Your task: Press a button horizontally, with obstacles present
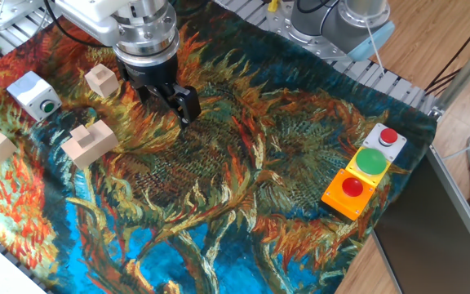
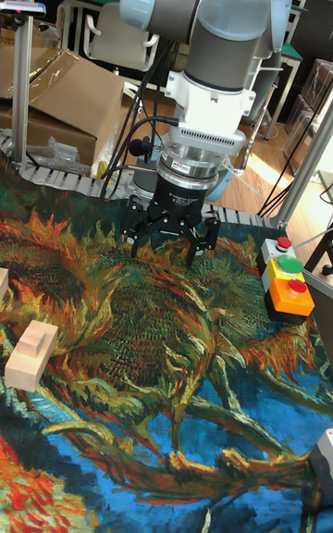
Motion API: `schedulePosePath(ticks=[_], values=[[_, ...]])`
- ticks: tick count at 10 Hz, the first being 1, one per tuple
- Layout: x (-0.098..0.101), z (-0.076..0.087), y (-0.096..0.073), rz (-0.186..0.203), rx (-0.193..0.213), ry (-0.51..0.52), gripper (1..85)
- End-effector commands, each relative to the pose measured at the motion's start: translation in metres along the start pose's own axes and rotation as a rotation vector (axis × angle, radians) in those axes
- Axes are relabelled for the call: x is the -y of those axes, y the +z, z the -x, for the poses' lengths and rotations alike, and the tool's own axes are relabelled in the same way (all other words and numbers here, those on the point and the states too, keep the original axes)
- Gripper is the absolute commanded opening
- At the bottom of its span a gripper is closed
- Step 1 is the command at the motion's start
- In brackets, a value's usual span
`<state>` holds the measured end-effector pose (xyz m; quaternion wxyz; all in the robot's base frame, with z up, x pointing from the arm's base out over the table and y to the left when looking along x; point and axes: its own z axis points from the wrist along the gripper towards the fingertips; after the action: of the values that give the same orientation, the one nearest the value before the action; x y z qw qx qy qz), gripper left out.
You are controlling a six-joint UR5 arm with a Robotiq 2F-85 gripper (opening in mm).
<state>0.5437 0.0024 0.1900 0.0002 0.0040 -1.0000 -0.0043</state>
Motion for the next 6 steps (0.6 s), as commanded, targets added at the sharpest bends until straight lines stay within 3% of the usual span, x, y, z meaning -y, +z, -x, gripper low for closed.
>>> schedulePosePath(ticks=[1,2,3,6], values=[[-0.002,0.000,0.000,0.000,0.000,0.000,84.0],[0.003,0.091,-0.015,-0.029,0.356,-0.090,1.3],[-0.002,0.090,-0.014,-0.015,0.353,-0.079,1.3],[-0.003,0.090,-0.011,-0.038,0.337,-0.077,1.3]])
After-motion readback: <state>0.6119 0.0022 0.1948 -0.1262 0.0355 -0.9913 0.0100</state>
